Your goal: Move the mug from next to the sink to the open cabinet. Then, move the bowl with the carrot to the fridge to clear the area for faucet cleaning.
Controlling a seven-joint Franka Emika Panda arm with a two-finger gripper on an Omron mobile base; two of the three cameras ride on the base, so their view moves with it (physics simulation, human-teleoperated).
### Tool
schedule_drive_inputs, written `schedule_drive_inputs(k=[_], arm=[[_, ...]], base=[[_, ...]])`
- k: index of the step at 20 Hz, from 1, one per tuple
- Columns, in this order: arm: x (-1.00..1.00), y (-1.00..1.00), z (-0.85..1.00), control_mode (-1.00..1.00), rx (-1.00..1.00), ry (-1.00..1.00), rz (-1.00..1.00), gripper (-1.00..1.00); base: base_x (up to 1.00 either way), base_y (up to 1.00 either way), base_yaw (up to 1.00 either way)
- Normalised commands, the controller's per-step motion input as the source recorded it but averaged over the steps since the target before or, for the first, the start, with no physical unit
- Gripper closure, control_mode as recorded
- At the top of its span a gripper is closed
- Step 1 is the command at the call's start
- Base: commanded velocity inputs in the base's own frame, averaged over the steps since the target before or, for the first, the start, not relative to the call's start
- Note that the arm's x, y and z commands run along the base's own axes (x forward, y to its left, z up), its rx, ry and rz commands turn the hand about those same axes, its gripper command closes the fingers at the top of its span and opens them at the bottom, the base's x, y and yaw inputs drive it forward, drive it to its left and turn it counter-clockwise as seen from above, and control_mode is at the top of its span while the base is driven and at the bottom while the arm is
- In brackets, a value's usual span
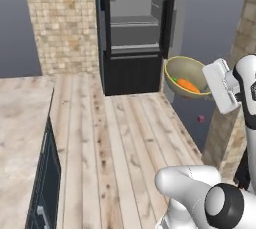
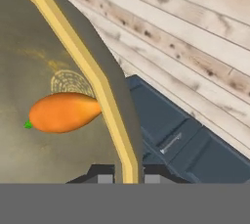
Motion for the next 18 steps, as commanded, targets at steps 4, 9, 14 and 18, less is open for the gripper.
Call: schedule_drive_inputs(k=[4,9,14,18], arm=[[0.00,0.00,0.00,1.00,0.00,0.00,0.00,1.00],[0.00,0.00,0.00,1.00,0.00,0.00,0.00,1.00],[0.00,0.00,0.00,1.00,0.00,0.00,0.00,1.00],[0.00,0.00,0.00,1.00,0.00,0.00,0.00,1.00]], base=[[1.00,-0.23,-0.10],[1.00,-0.11,-0.12],[1.00,-0.07,-0.14],[1.00,-0.02,-0.13]])
